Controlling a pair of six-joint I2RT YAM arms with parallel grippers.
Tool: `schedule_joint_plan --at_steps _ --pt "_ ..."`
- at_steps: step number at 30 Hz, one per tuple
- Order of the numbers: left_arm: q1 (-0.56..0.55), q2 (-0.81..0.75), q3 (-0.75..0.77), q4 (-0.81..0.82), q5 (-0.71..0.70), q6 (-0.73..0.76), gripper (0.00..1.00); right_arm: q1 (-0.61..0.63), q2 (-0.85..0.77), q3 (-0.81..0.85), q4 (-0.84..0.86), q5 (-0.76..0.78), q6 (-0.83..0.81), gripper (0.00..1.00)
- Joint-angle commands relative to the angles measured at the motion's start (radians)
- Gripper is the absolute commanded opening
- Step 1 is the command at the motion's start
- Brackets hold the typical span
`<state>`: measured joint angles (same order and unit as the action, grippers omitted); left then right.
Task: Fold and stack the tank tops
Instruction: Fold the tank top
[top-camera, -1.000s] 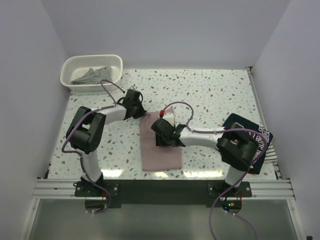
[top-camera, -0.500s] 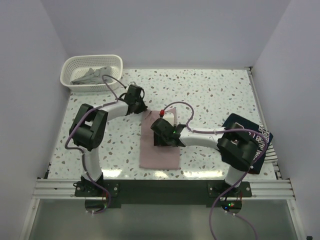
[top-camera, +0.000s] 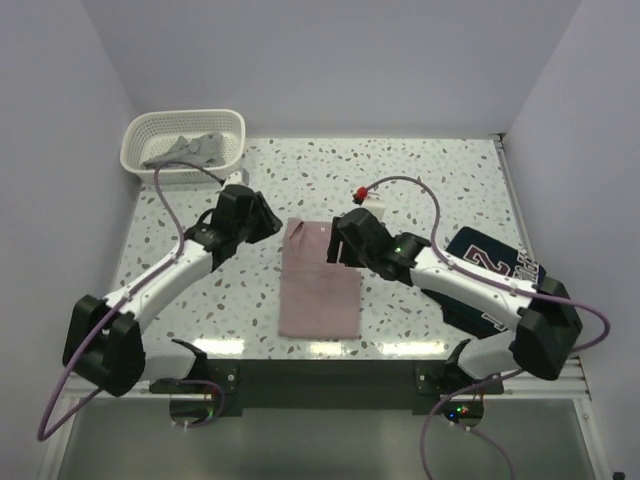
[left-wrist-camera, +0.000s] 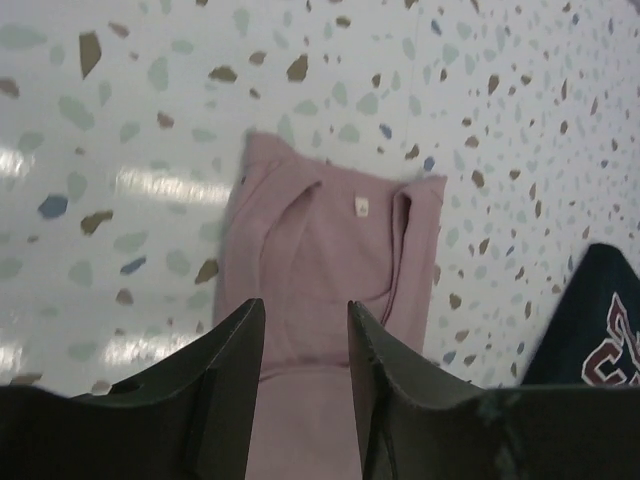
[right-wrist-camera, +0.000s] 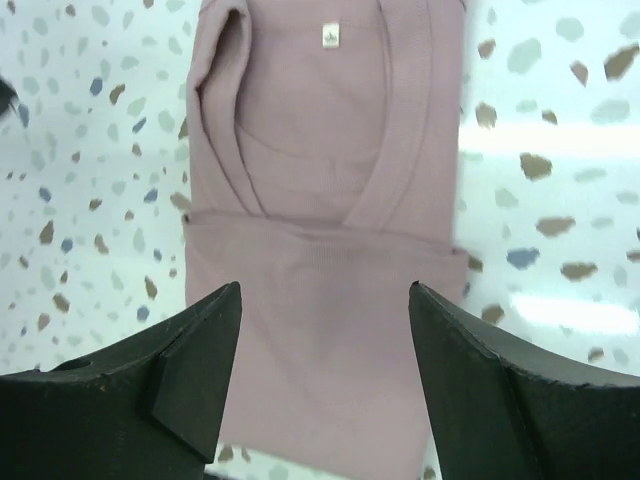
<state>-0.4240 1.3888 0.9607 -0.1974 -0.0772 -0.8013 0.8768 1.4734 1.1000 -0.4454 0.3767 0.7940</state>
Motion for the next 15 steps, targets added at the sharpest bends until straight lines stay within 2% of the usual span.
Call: schedule_joint_plan --at_steps 1,5,7,10,15 --pt "-0.057 -0.17 -0.147 -0.228 -0.045 -0.03 0.44 0.01 -0.176 -0.124 -0.085 -0.051 0.074 0.71" --pt "-0.143 -0.342 -0.301 -0.335 -0.017 -0.074 0.47 0.027 -0.342 -0.352 -0.064 -0.165 0.172 0.69" --pt "-0.194 -0.41 -0.342 -0.361 0.019 -0.111 0.47 0.071 -0.386 -0.403 -0.072 -0.18 0.23 0.68" --pt "-0.26 -0.453 -0.405 -0.419 0.071 -0.156 0.46 0.131 -0.432 -0.475 -0.069 -0.205 0.306 0.68" --pt "-0.305 -0.494 -0.471 -0.433 0.114 -0.194 0.46 0.18 -0.479 -0.594 0.016 -0.24 0.437 0.61"
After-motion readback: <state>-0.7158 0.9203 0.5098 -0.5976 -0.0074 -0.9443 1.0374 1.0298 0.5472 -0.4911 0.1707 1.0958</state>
